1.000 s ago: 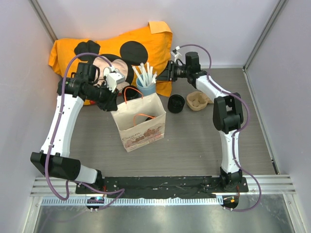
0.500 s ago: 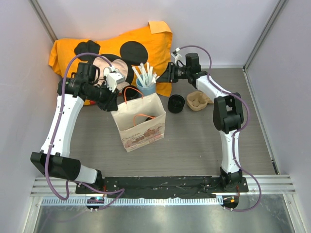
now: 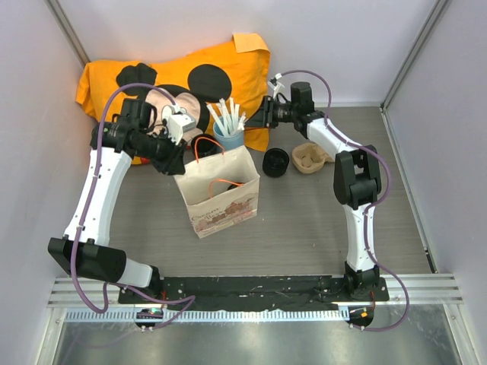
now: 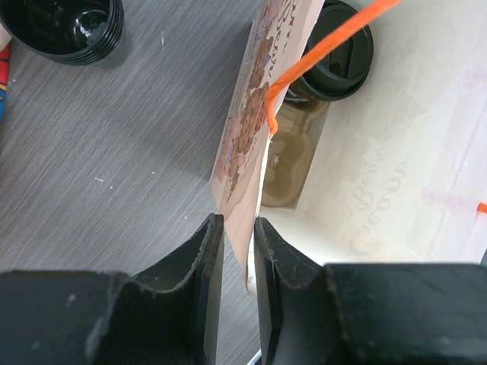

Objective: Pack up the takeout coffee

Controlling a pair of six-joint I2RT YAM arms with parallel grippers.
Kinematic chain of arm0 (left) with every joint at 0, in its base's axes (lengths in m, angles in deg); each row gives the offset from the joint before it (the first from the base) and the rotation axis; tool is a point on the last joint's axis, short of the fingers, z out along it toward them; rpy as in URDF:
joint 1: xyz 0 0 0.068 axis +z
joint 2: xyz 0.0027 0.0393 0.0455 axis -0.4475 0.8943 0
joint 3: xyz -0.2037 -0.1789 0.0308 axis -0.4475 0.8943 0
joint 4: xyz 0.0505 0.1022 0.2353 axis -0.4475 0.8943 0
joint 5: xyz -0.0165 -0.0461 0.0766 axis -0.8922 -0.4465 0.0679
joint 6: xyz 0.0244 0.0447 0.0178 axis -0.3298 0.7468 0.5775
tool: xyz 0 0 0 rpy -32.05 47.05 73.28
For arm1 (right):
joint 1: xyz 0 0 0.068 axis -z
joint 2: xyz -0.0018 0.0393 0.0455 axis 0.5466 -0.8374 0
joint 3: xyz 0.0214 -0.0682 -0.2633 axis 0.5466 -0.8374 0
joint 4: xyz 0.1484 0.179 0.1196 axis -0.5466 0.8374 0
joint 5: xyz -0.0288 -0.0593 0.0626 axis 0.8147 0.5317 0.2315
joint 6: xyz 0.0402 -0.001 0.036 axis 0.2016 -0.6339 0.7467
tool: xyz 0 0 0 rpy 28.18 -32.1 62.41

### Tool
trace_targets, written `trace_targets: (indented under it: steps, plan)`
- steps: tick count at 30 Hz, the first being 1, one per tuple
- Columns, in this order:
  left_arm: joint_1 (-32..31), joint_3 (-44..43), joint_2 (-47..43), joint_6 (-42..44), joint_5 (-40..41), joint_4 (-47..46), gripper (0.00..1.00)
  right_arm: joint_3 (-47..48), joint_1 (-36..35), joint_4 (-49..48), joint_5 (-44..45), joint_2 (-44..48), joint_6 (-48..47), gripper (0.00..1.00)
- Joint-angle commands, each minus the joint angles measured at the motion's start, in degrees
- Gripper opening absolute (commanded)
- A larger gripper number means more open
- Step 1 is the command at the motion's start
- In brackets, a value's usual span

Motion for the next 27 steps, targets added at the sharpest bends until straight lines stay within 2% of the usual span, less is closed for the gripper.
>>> trace_targets:
  steps: [1, 6, 8, 9, 12, 17, 27]
  plan:
    - [0.3, 0.1, -1.1, -0.7, -1.3, -1.5, 0.26, 2.9, -0.5, -2.0, 0.2, 1.5, -0.3, 0.38]
    - [0.3, 0.3, -1.1, -0.7, -1.3, -1.6, 0.27, 3.7, -0.8, -2.1, 0.2, 1.0, -0.3, 0.37]
    - [0.4, 0.3, -1.0, -0.7, -1.4, -1.7, 0.26, 4.1, -0.9, -2.0, 0.4, 0.8, -0.3, 0.33]
    - [0.3, 0.4, -1.0, -0.7, -1.4, -1.7, 0.26, 4.5, -0.9, -1.9, 0.5, 0.8, -0.6, 0.26]
    - [0.3, 0.4, -1.1, -0.7, -1.4, -1.7, 0.27, 4.7, -0.9, -1.3, 0.8, 0.8, -1.4, 0.21]
    - [0.3, 0.6, -1.2, -0.7, -1.6, -1.8, 0.27, 4.2, -0.9, 3.4, 2.7, 2.2, -5.3, 0.18]
    - [0.3, 0.8, -1.5, -0.9, -1.9, -1.9, 0.27, 4.8, -0.9, 5.4, 4.4, 3.5, -8.4, 0.09]
